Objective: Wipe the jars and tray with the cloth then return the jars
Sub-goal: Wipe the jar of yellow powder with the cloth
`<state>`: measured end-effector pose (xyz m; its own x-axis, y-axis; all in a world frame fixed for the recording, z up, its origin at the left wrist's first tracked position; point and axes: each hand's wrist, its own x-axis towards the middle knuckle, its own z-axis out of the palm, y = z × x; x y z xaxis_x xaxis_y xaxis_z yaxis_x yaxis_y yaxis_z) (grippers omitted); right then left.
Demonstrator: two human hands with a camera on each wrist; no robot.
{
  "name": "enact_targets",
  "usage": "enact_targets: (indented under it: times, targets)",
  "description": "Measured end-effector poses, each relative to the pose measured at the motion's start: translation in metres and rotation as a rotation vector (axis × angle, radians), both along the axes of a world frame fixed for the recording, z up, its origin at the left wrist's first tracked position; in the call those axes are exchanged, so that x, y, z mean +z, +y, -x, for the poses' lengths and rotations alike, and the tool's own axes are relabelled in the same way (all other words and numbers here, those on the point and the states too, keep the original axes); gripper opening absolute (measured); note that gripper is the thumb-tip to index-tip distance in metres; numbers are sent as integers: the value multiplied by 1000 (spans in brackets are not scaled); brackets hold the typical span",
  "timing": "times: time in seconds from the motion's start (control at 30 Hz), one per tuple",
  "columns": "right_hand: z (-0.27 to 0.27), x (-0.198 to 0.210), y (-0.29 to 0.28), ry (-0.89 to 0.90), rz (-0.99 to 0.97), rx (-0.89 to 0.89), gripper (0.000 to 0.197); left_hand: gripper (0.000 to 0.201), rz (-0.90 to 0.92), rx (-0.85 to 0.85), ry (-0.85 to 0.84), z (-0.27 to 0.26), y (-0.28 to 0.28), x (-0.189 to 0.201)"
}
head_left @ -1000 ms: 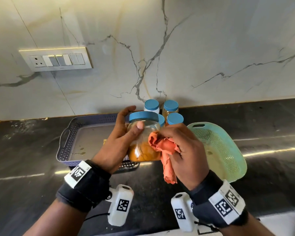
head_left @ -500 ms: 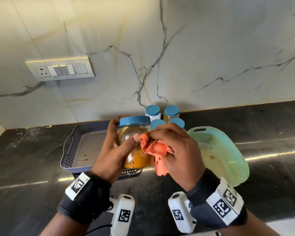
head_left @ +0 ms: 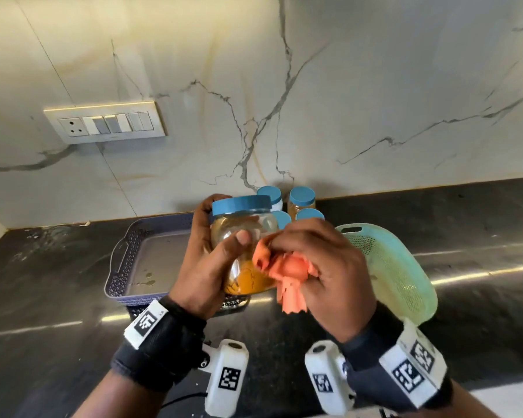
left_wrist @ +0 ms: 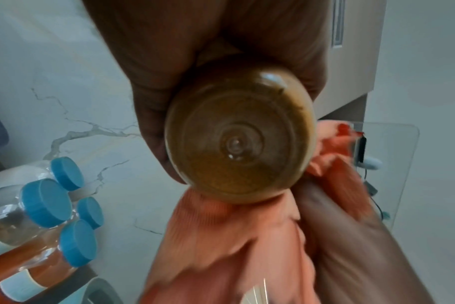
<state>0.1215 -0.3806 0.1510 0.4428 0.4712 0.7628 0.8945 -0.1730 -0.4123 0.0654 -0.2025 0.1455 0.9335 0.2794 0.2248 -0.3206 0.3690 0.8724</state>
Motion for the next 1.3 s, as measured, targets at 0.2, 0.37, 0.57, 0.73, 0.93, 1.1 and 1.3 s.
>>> enact_targets:
  times: [0.2,0.37,0.57,0.73,0.93,1.1,1.3]
  targets:
    - [2,-26,-2,34,-50,87,33,88,36,67,-2,3,1,-3]
    - [-2,-29,3,108,-91,54,22,81,-45,29,94,0,6,-7]
    - [13,-31,8,-120,75,-45,20,77,-276,65,158,1,23,-10]
    - [12,-30,10,-238,182,-55,17,59,-329,56,157,3,16,-16]
    - [-23,-2,18,-55,120,-91,39,62,-284,60,154,3,13,-18]
    - [16,-14,21,-163,220,14,23,55,-146,158,96,2,20,-18]
    - [-8,-9,21,-62,111,-13,43,56,-178,111,107,8,17,-16]
